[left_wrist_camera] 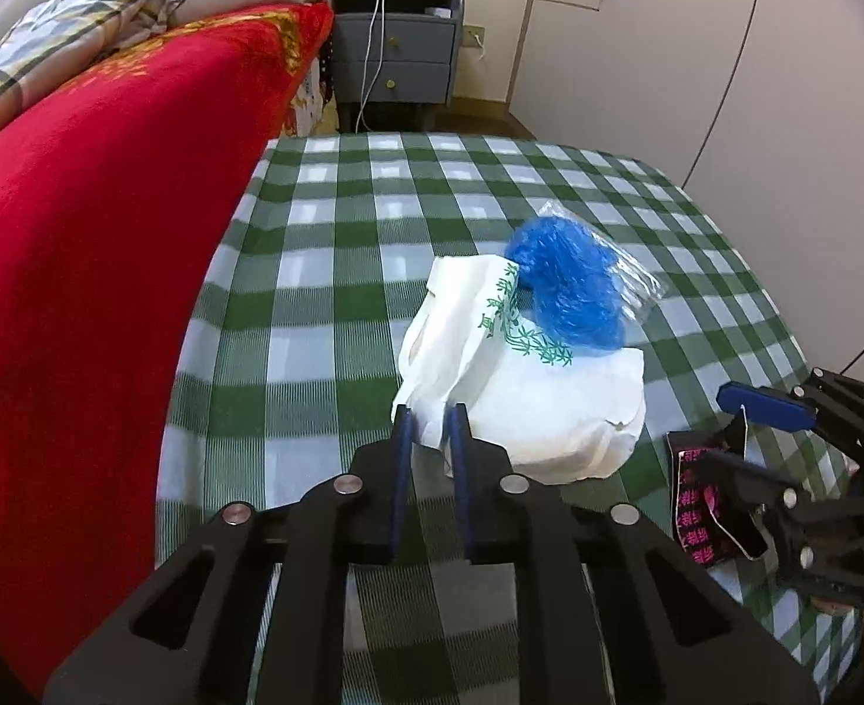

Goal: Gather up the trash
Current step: 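Grasp the white paper with the left tool while the right grasps the maroon box, then lift the maroon box with the right tool while the left holds the white paper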

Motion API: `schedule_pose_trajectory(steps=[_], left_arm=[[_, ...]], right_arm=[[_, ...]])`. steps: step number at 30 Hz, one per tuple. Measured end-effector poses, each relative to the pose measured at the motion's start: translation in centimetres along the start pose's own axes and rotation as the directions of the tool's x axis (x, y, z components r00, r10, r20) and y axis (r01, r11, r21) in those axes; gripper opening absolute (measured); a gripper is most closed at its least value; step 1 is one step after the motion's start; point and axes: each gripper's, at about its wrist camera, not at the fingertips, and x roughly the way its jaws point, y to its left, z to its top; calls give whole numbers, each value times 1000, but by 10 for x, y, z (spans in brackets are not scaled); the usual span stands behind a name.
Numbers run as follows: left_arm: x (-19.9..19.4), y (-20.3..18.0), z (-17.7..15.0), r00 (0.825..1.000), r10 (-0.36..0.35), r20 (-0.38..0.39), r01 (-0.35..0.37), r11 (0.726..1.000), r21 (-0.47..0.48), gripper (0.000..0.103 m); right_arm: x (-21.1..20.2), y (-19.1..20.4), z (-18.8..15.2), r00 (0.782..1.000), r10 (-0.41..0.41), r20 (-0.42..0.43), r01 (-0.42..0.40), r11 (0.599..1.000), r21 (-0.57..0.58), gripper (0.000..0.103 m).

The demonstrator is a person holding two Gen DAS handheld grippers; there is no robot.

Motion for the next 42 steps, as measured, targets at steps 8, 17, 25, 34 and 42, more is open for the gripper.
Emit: schedule_pose_trajectory(steps=[8, 17, 25, 34, 42], left_arm=[[-25, 0, -1, 999, 29, 26, -28, 999, -15, 10], [-52, -1, -14, 999, 42, 27, -41, 998, -39, 10], [-81, -13, -24, 997, 45, 64, -43, 998, -35, 10], [-112, -13, -35, 994, 31, 106, -22, 996, -83, 10], [-124, -16, -41, 992, 21, 123, -9, 995, -96, 10]], right_arm=[[-17, -7, 1, 1000, -1, 8, 1, 1000, 27, 15], [-38, -4, -13, 999, -17, -32, 19, 998, 62, 35], [-51, 5, -30, 995, -83, -56, 86, 995, 44, 48], [-57, 0, -42, 997, -50, -66, 56, 995, 84, 57], [-65, 3, -48, 998, -28, -49, 28, 1000, 0, 80]])
